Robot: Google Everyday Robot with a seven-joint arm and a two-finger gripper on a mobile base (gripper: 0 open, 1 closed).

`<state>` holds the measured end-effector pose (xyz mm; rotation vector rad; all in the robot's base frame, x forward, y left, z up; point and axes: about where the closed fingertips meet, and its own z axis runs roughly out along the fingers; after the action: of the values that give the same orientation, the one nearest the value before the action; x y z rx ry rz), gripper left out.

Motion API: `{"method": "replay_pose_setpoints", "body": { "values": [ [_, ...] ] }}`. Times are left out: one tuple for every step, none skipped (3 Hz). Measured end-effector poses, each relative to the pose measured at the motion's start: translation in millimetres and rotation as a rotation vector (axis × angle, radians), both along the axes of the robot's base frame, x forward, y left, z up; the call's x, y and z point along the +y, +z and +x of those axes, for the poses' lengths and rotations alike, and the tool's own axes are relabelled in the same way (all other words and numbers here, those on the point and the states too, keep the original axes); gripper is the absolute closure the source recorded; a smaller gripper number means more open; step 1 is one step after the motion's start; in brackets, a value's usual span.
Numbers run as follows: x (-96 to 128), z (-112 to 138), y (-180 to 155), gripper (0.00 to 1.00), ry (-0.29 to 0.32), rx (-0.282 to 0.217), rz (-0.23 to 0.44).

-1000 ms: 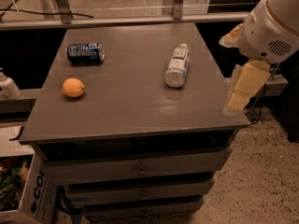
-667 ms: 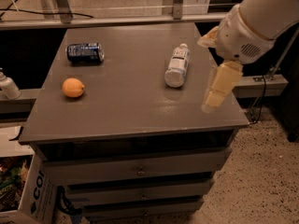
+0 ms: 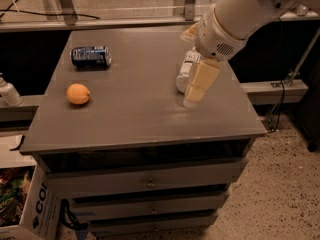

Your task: Pick pepsi can

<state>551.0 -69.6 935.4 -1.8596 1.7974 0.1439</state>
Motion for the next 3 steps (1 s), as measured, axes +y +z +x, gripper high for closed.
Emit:
{"method": "replay_pose_setpoints", "body": {
  "values": [
    [11, 26, 2, 0.0, 0.006, -0.053, 0.029],
    [37, 64, 6, 0.0, 0.036, -0.142, 0.062],
    [80, 93, 7, 0.0, 0.102, -0.241, 0.058]
  ]
}}
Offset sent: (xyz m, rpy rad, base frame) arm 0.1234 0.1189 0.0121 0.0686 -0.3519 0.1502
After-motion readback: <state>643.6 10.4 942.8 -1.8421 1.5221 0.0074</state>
